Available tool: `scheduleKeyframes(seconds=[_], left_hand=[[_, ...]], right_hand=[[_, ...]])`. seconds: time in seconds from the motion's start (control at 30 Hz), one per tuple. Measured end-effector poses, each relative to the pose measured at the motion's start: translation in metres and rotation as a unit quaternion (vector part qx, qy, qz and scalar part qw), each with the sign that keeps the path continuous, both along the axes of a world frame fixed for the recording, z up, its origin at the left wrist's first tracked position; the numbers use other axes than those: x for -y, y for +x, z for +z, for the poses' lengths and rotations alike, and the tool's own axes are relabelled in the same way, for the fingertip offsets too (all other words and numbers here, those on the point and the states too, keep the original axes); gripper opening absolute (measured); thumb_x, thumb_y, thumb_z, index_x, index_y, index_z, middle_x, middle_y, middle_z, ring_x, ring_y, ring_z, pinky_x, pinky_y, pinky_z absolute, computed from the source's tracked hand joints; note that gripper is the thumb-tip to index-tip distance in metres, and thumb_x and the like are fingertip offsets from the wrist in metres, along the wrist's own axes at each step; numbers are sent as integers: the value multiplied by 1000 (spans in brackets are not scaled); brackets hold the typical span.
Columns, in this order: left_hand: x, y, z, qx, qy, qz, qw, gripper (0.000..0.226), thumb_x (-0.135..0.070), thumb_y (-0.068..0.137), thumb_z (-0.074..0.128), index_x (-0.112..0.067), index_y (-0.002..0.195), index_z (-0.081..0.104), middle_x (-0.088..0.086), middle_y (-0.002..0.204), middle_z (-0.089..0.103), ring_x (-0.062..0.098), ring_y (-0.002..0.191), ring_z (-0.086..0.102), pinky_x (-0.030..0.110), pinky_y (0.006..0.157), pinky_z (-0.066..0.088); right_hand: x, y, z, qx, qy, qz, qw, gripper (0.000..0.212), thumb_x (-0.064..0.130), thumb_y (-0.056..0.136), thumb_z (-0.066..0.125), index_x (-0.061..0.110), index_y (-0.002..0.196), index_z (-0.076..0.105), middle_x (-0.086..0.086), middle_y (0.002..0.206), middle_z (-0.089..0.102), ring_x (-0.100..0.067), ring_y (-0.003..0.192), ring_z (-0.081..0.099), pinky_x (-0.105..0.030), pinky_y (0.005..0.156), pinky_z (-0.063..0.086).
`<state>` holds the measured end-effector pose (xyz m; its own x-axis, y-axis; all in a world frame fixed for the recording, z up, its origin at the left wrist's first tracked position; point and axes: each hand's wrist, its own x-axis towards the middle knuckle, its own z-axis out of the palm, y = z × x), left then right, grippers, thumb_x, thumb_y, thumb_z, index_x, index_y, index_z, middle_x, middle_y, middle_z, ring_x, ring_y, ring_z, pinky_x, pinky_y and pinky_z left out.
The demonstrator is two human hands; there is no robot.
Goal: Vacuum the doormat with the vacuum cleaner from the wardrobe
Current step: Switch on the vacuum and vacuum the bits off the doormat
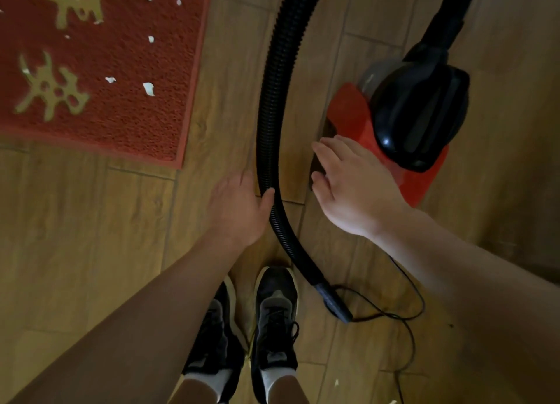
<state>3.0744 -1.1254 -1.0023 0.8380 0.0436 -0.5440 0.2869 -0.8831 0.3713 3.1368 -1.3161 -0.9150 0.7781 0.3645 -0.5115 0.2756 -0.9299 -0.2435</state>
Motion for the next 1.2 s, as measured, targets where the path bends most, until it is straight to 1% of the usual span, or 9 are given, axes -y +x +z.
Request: scheduleKeyframes(seconds=[0.13, 0.27, 0.33, 0.43, 0.53, 0.7, 0.83, 1.0, 1.2], left_hand=[[13, 1, -16, -15, -36, 49, 998, 51, -57, 97, 50, -18, 127, 58, 4, 117, 63, 22, 107, 59, 43, 93, 51], [24, 7, -21, -8, -97, 118, 988, 42, -45, 95, 65, -18, 125, 58, 0, 112, 65, 17, 96, 62, 41, 82, 56], [27, 8, -19, -6, -117, 132, 984, 40, -41, 96, 65, -16, 126, 56, -1, 111, 65, 14, 92, 63, 35, 76, 57], [23, 9, -11, -5, -156, 163, 974, 35, -34, 98, 64, -15, 125, 53, -2, 107, 66, 8, 83, 63, 19, 64, 51], [12, 11, 1, 14, -168, 168, 971, 27, -31, 99, 64, -18, 118, 51, -2, 99, 66, 6, 77, 63, 17, 59, 51], [-5, 24, 33, 58, -177, 172, 967, 27, -28, 98, 64, -16, 119, 51, -1, 99, 66, 12, 80, 65, 36, 67, 57], [-16, 33, 60, 101, -182, 170, 963, 29, -28, 98, 65, -21, 121, 49, -1, 99, 66, 14, 80, 65, 34, 65, 54], [-33, 41, 94, 151, -198, 170, 953, 34, -24, 96, 66, -19, 126, 52, -3, 103, 64, 16, 89, 64, 38, 74, 54], [-55, 45, 134, 201, -190, 133, 952, 31, -15, 94, 67, -16, 123, 56, -4, 105, 57, 12, 95, 54, 31, 78, 46]], right_hand=[[5, -5, -8, -7, 4, 2, 1000, 58, 36, 99, 32, 7, 148, 43, -9, 150, 49, -28, 145, 37, -42, 120, 30], [11, -6, -12, -16, -5, 5, 1000, 55, 34, 102, 36, 8, 149, 42, -8, 151, 47, -27, 146, 35, -41, 121, 28], [13, -6, -13, -16, -9, 4, 1000, 54, 34, 103, 38, 9, 150, 41, -7, 153, 45, -26, 147, 34, -40, 121, 27], [10, -6, -7, -16, -8, 4, 1000, 56, 36, 102, 34, 9, 150, 41, -7, 153, 46, -26, 146, 34, -41, 121, 27], [4, -4, 3, -8, 2, 5, 1000, 59, 37, 99, 31, 8, 149, 43, -7, 151, 48, -27, 145, 37, -40, 120, 29], [-13, 5, 27, 17, 18, 9, 1000, 59, 37, 99, 33, 9, 150, 42, -8, 152, 47, -27, 145, 36, -42, 120, 29], [-28, 12, 48, 44, 28, 27, 998, 55, 35, 100, 38, 6, 147, 45, -11, 149, 50, -29, 143, 40, -42, 120, 31], [-47, 24, 82, 90, 46, 39, 994, 54, 31, 98, 43, 3, 144, 48, -14, 143, 55, -32, 137, 46, -43, 117, 35], [-71, 42, 120, 139, 76, 67, 985, 52, 29, 97, 40, 3, 140, 52, -14, 141, 56, -31, 136, 46, -38, 116, 32]])
